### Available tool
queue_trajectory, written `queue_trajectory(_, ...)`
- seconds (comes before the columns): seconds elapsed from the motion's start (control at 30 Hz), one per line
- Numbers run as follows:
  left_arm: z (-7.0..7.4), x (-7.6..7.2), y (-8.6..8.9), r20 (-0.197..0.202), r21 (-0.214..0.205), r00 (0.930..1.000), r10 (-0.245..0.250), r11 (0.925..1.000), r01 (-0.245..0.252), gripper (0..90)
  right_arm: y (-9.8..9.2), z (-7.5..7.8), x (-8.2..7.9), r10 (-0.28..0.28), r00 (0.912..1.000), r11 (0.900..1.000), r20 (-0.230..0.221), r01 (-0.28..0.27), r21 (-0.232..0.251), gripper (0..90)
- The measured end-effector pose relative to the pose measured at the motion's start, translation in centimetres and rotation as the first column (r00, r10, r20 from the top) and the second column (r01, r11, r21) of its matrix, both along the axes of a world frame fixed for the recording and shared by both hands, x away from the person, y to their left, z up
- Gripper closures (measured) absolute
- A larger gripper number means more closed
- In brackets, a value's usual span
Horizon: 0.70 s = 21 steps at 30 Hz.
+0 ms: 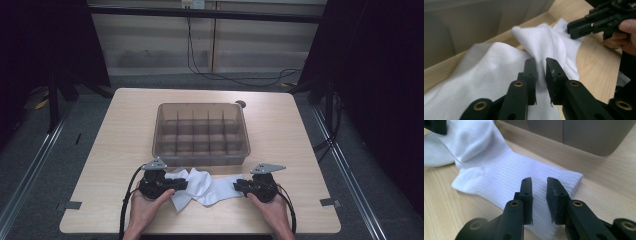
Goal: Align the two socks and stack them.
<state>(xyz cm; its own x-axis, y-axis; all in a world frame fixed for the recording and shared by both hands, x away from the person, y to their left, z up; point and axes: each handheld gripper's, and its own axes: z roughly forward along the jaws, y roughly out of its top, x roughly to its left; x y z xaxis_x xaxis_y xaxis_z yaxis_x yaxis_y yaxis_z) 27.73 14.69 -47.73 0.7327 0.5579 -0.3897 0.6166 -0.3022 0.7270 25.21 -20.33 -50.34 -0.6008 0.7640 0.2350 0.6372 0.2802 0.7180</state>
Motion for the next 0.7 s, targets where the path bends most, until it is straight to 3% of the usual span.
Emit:
queue_trajectory(0.03, 0.2, -0.1, 0.1, 0.002, -0.011, 0.9999, 0.01, 0.9999, -0.01, 77.7, 0.0, 0.0, 0.0, 0.0, 1.0, 1.0, 0.0, 0.0, -0.001, 74.5)
queue_trajectory(0.13, 0.7, -0.4, 0.3, 0.01, 0.015, 0.9994, 0.035, 0.9993, -0.035, 73.9, 0.0, -0.3, 0.0, 0.01, 0.9999, 0.9998, 0.008, -0.01, 0.017, 74.2)
queue_trajectory(0.23, 0.9, -0.5, 0.2, 0.011, -0.01, 0.9998, 0.015, 0.9998, -0.015, 72.4, 0.0, -0.3, 0.1, 0.012, 0.9999, 0.9998, 0.004, -0.012, 0.015, 74.4)
queue_trajectory(0.47, 0.8, -1.2, -3.7, 0.052, 0.05, 0.9973, -0.052, 0.9975, 0.05, 62.4, -0.1, -0.4, 0.1, 0.016, 0.9998, 0.9997, 0.008, -0.016, 0.021, 74.6)
queue_trajectory(0.53, 0.5, -1.0, -5.2, 0.047, 0.083, 0.9952, -0.086, 0.9932, 0.081, 59.8, -0.1, -0.4, 0.1, 0.015, 0.9999, 0.9996, 0.004, -0.015, 0.023, 74.5)
queue_trajectory(0.6, -0.1, -0.7, -6.5, 0.045, 0.154, 0.9945, -0.094, 0.9843, 0.086, 53.9, -0.1, -0.4, 0.1, 0.014, 0.9999, 0.9995, 0.002, -0.014, 0.027, 74.6)
queue_trajectory(0.7, -1.0, -0.2, -7.7, 0.01, 0.197, 0.9937, -0.112, 0.9744, 0.108, 45.5, -0.2, -0.4, 0.1, 0.016, 0.9999, 0.9994, 0.001, -0.016, 0.032, 74.6)
